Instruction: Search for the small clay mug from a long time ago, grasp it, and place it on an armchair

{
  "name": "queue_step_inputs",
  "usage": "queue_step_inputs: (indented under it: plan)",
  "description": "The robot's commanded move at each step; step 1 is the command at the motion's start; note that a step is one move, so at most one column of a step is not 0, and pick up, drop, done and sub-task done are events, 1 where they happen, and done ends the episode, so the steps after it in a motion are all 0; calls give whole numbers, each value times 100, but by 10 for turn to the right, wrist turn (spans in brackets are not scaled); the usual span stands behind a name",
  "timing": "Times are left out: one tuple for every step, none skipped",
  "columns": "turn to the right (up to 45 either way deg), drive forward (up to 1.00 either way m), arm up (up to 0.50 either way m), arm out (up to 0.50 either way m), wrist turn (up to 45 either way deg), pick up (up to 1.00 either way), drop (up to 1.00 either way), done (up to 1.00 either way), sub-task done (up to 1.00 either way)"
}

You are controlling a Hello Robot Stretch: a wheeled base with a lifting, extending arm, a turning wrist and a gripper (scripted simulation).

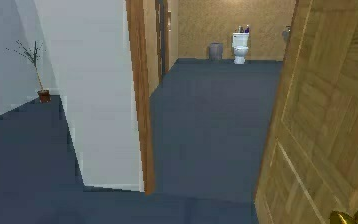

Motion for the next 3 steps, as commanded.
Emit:
queue_step_inputs:
  plan:
    - [0, 30, 0, 0, 0, 0, 0, 0, 0]
    - [150, 0, 0, 0, 0, 0, 0, 0, 0]
    - [0, 90, 0, 0, 0, 0, 0, 0, 0]
